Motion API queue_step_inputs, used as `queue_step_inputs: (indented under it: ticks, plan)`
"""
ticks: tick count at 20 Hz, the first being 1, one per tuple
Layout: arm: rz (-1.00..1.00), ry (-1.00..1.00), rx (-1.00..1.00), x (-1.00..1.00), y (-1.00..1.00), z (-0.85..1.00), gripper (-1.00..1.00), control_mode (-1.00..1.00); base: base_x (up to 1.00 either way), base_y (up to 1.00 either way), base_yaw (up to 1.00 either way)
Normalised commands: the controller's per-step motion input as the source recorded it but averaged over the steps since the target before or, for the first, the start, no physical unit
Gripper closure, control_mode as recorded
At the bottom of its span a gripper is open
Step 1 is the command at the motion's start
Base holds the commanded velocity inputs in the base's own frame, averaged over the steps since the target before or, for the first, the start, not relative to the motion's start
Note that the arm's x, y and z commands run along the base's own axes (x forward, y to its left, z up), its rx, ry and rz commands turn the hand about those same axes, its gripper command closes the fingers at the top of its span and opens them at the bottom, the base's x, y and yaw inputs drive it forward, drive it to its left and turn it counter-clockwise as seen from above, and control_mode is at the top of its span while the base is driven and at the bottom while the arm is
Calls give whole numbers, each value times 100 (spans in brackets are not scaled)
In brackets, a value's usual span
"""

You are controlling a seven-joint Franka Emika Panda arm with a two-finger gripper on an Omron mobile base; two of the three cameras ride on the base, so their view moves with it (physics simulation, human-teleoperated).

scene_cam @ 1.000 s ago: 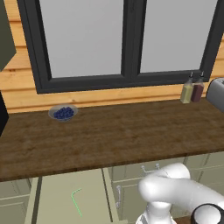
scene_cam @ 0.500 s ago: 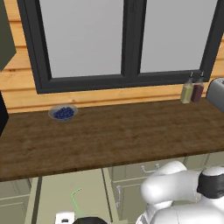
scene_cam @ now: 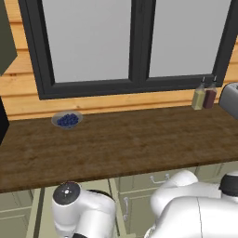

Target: Take a straw from the drawer in front and place it inside the glass cup on the dining counter.

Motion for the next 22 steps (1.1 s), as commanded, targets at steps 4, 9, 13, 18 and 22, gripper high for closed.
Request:
queue_step_inputs:
  ticks: [4,9,13,18,22]
  plan:
    - [-13,26,1,41,-25,-1,-100,-100,0,0,0]
    - [-56,-2,0,52,0,-16,-100,-100,0,0,0]
    - [-55,-4,0,44,0,-12,-100,-100,0,0,0]
    - [-53,-1,0,32,-5,-12,-100,-100,0,0,0]
    - [-48,6,-2,43,-24,-20,-100,-100,0,0,0]
